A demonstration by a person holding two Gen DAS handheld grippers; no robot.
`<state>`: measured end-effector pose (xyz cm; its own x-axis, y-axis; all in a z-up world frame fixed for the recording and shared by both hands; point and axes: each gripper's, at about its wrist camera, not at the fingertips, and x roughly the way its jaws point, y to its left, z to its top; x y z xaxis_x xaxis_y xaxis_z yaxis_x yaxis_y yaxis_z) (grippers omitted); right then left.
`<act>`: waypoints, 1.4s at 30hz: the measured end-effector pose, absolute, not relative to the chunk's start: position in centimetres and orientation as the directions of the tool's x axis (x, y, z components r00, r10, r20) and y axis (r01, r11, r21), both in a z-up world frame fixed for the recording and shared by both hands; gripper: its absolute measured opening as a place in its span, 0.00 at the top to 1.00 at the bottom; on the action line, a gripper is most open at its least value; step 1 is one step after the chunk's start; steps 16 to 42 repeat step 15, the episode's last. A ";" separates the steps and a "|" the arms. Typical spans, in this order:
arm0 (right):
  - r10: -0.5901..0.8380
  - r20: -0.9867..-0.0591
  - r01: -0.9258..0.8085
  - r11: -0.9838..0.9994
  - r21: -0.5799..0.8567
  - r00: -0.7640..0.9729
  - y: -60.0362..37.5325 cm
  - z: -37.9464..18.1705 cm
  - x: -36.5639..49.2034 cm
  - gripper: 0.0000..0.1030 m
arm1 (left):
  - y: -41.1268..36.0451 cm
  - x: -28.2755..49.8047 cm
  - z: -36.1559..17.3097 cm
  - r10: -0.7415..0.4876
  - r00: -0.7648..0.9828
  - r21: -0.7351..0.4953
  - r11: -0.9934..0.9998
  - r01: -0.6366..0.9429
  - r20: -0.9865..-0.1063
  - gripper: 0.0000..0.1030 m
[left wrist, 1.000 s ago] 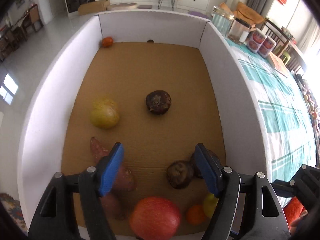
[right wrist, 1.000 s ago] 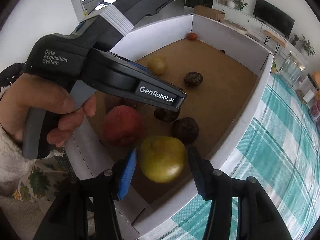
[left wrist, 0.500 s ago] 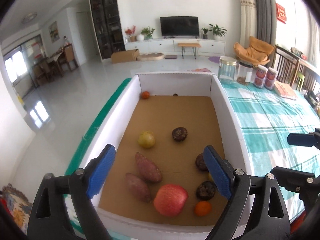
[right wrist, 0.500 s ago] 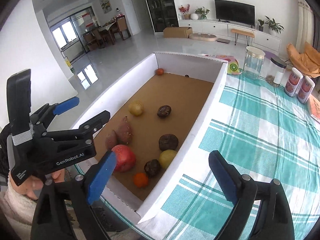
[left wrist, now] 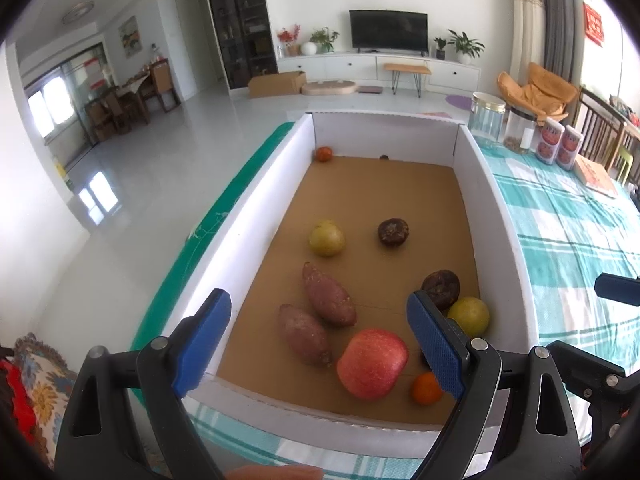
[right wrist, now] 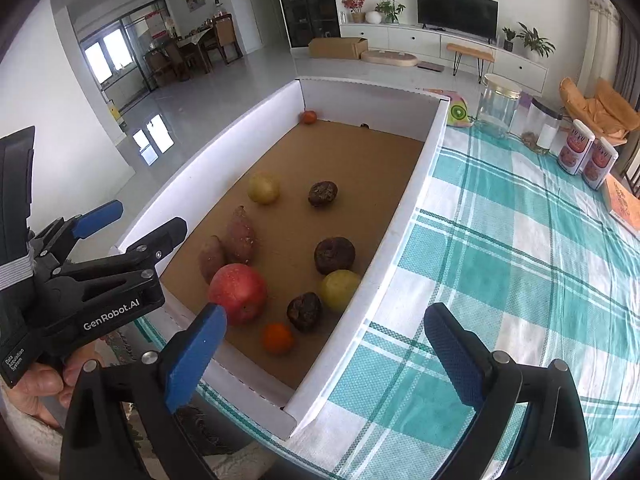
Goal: Organize fruits
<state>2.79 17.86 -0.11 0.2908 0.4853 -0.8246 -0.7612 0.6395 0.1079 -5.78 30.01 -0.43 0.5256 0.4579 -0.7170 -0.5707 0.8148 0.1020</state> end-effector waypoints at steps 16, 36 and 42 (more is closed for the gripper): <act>0.468 -0.836 -0.771 0.631 0.087 0.288 19.5 -0.6 2.0 0.04 | 30.3 -6.5 -0.5 0.448 0.535 0.094 0.822 -0.562 -0.716 0.11; 0.468 -0.836 -0.771 0.631 0.087 0.288 19.5 -0.6 2.0 0.04 | 30.3 -6.5 -0.5 0.448 0.535 0.094 0.822 -0.562 -0.716 0.11; 0.468 -0.836 -0.771 0.631 0.087 0.288 19.5 -0.6 2.0 0.04 | 30.3 -6.5 -0.5 0.448 0.535 0.094 0.822 -0.562 -0.716 0.11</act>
